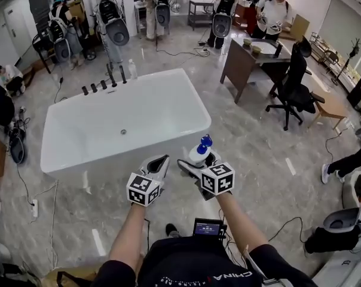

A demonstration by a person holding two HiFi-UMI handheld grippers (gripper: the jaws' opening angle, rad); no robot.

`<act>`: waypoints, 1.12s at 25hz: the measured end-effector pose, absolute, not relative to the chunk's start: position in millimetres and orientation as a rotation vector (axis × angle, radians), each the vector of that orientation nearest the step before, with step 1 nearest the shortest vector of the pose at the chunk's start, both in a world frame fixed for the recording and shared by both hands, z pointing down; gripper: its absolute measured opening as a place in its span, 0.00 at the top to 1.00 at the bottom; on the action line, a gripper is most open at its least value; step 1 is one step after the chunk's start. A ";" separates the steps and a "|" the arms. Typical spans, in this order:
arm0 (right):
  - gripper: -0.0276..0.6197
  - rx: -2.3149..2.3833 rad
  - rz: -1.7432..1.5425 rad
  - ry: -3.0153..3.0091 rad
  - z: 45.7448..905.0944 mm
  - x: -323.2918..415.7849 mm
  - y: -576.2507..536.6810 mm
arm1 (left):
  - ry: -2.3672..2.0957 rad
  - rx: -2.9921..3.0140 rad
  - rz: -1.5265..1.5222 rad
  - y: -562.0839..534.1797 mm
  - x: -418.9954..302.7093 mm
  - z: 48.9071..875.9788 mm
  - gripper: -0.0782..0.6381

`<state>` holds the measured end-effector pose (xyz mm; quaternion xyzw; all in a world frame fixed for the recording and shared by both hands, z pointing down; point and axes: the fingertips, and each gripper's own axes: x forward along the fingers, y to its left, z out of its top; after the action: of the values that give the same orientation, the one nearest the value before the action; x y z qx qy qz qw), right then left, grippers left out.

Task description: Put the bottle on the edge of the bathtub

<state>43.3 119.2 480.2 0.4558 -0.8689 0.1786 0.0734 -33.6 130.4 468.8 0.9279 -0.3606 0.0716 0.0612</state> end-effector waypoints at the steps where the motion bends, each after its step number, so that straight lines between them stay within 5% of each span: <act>1: 0.19 1.367 0.539 -2.603 482.1 41.6 111.5 | -1.088 2.806 0.217 121.3 -34.0 470.0 0.88; 28: 0.19 1.172 0.578 -2.690 484.4 103.5 -174.2 | -1.225 2.740 0.317 -155.4 43.5 465.2 0.88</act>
<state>103.5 -174.2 484.4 0.3908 -0.8969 0.1928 0.0754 43.5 -155.4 465.2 0.9061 -0.4052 0.1049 0.0618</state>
